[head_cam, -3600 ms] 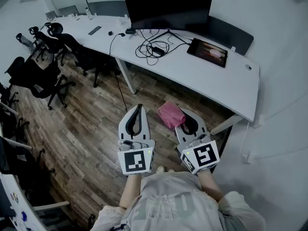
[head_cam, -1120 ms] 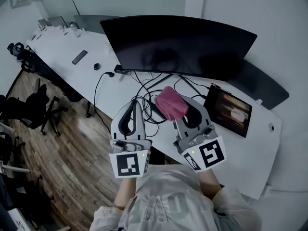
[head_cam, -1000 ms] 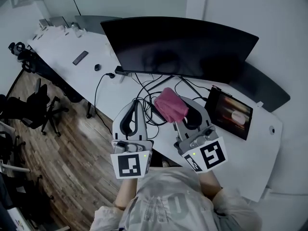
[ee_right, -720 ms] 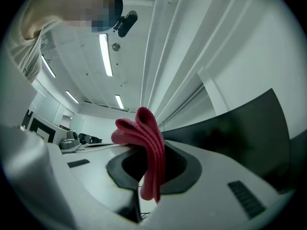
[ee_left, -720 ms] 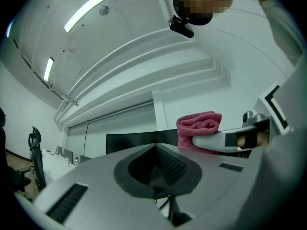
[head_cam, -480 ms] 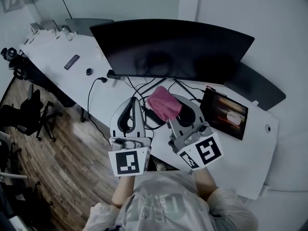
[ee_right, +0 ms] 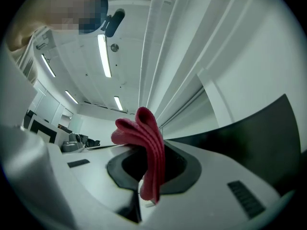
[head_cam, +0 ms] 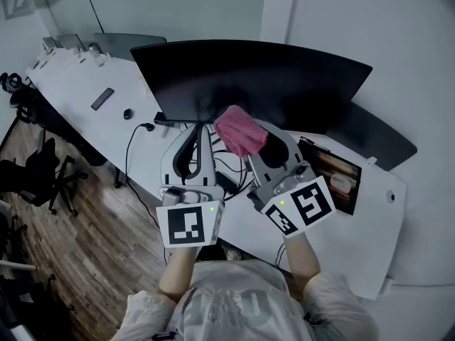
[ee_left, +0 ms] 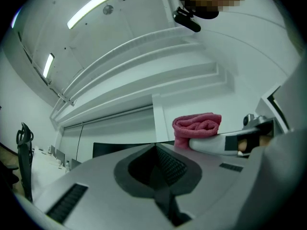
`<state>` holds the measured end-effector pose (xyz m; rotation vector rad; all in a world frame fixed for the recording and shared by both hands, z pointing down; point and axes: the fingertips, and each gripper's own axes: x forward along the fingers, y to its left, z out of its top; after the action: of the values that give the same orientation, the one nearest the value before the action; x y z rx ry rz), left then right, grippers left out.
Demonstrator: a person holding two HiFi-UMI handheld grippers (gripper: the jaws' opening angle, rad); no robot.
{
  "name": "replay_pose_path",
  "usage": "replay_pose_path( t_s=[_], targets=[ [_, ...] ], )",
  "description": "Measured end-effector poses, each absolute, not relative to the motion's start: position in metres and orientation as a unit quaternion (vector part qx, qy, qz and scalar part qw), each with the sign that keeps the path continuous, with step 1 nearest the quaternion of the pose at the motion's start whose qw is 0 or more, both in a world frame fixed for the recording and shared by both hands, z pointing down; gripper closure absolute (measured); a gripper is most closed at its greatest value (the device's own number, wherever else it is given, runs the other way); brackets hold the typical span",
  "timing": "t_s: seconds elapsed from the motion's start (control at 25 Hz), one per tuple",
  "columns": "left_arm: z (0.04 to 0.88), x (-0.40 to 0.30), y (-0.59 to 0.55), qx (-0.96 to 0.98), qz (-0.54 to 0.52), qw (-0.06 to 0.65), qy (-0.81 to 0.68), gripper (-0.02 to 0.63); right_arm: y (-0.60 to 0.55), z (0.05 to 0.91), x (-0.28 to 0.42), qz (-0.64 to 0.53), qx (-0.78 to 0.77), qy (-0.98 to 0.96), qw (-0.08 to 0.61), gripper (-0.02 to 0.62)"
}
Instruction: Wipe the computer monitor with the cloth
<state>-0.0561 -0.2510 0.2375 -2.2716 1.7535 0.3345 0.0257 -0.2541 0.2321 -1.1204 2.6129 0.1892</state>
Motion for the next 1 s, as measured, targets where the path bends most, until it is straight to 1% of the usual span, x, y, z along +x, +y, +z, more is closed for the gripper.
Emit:
replay_pose_path(
  t_s=[0.2, 0.44, 0.64, 0.8, 1.0],
  targets=[
    [0.239, -0.041, -0.278, -0.792, 0.099, 0.121, 0.590, 0.591, -0.268, 0.205, 0.037, 0.103, -0.396, 0.901, 0.141, 0.548],
    [0.206, 0.000, -0.298, -0.810, 0.147, 0.125, 0.554, 0.591, -0.284, 0.183, 0.076, 0.126, -0.430, 0.884, 0.134, 0.548],
    [0.204, 0.049, -0.310, -0.832, 0.151, 0.121, 0.520, 0.591, -0.296, 0.170, 0.149, 0.157, -0.495, 0.846, 0.119, 0.548],
    [0.201, 0.105, -0.321, -0.857, 0.139, 0.130, 0.479, 0.591, -0.302, 0.157, 0.223, 0.186, -0.562, 0.799, 0.107, 0.548],
    [0.202, 0.173, -0.338, -0.885, 0.139, 0.119, 0.429, 0.591, -0.317, 0.141, 0.308, 0.202, -0.630, 0.743, 0.102, 0.548]
  ],
)
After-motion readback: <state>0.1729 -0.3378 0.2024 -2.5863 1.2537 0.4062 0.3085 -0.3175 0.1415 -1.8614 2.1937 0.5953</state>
